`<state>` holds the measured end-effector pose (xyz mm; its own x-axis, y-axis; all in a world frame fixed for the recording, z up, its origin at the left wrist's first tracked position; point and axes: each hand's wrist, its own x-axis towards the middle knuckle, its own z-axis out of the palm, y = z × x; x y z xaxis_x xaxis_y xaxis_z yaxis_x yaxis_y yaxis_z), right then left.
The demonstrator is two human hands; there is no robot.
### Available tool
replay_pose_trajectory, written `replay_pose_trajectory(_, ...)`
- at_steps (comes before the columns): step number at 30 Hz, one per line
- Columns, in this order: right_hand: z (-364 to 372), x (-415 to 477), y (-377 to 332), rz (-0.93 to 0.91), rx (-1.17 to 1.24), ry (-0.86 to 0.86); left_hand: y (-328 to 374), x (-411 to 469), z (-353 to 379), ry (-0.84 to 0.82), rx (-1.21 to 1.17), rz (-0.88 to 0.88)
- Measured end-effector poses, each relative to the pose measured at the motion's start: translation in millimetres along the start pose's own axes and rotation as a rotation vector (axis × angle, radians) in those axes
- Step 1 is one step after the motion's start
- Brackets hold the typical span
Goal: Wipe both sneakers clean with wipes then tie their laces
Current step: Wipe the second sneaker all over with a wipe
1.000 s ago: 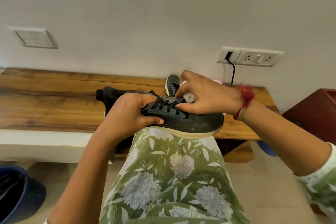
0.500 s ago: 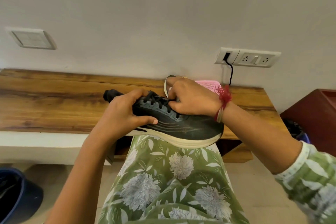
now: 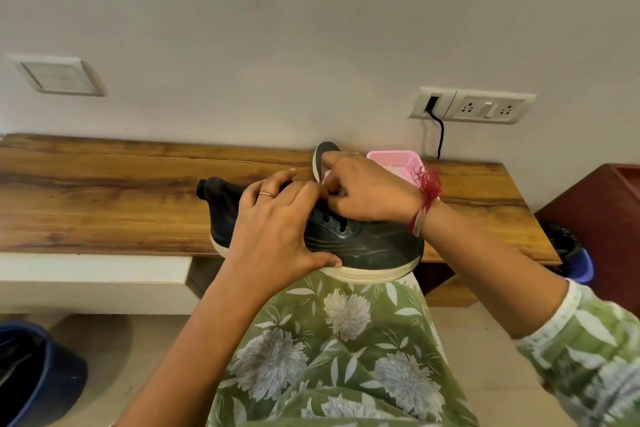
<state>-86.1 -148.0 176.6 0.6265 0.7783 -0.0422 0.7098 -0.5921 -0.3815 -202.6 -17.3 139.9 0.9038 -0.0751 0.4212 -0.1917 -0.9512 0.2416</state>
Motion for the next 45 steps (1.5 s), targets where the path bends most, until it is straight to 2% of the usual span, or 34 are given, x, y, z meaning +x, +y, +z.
replay_pose_trajectory(4, -2.5, 0.8, -3.7, -0.023, -0.024, 0.040, -3.0, -5.8, 5.1, 0.020, 0.001, -0.034)
replay_pose_trajectory(12, 1.4, -0.6, -5.5, -0.015, -0.018, 0.019, -16.7, -9.3, 15.3, 0.093, -0.137, 0.155)
replay_pose_trajectory(18, -6.1, 1.4, -11.4, -0.026, -0.059, 0.088, -15.8, -16.2, 17.3, 0.114, -0.143, -0.079)
replay_pose_trajectory(25, -1.9, -8.7, -25.8, -0.090, -0.203, 0.106, -20.9, -15.3, 14.0, 0.119, -0.117, -0.018)
replay_pose_trajectory(31, 3.8, -9.1, -26.8, -0.050, -0.172, 0.121, -4.4, -11.2, 7.4, -0.030, 0.081, -0.202)
replay_pose_trajectory(33, 4.3, -11.3, -28.3, -0.068, -0.167, 0.122, -6.1, -9.4, 9.7, -0.035, -0.020, -0.221)
replay_pose_trajectory(36, -1.8, -11.2, -30.9, -0.084, -0.142, 0.077, -15.0, -10.1, 14.1, 0.048, -0.199, -0.174)
replay_pose_trajectory(39, -22.1, -9.2, -31.1, -0.041, 0.052, 0.043, -14.6, -7.0, 9.2, 0.063, -0.228, -0.170)
replay_pose_trajectory(42, -56.1, -22.0, -22.9, 0.054, 0.334, 0.226, -15.3, -4.9, 1.8, 0.048, -0.225, -0.201)
replay_pose_trajectory(45, -76.3, -49.7, -9.0, 0.017, 0.791, 0.335, -20.2, -6.4, -2.5, 0.062, -0.172, -0.175)
